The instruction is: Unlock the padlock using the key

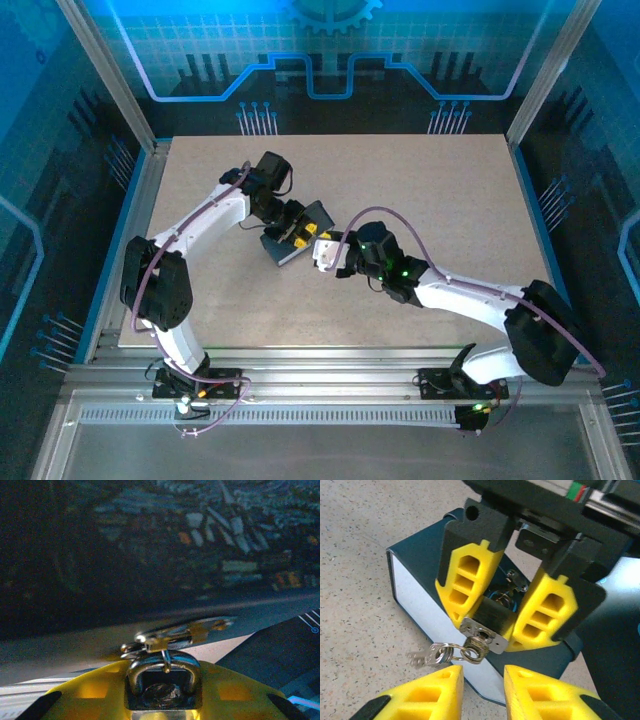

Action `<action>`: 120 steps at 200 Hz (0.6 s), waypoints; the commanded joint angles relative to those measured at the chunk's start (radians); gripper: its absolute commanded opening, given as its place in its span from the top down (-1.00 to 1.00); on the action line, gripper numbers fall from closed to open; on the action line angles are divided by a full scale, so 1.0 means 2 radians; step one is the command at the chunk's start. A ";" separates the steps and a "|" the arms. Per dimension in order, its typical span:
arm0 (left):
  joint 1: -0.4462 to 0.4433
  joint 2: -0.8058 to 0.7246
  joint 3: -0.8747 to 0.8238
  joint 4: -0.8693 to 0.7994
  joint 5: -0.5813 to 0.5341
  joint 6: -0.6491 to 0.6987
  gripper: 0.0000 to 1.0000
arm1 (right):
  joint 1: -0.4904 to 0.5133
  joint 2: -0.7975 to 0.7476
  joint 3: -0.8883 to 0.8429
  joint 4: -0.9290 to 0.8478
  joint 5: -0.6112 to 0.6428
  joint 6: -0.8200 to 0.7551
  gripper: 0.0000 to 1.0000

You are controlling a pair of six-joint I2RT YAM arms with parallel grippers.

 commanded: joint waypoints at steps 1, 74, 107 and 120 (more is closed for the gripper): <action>-0.002 -0.003 0.016 0.006 0.020 0.001 1.00 | 0.008 0.009 0.017 0.003 -0.004 -0.008 0.45; -0.003 -0.001 0.016 0.008 0.021 -0.001 1.00 | 0.017 0.036 0.022 0.033 0.018 -0.014 0.54; -0.002 -0.001 0.018 0.007 0.020 0.000 1.00 | 0.020 0.042 0.028 0.037 0.030 -0.011 0.54; -0.002 -0.001 0.017 0.008 0.020 -0.001 1.00 | 0.021 0.041 0.029 0.038 0.034 -0.007 0.55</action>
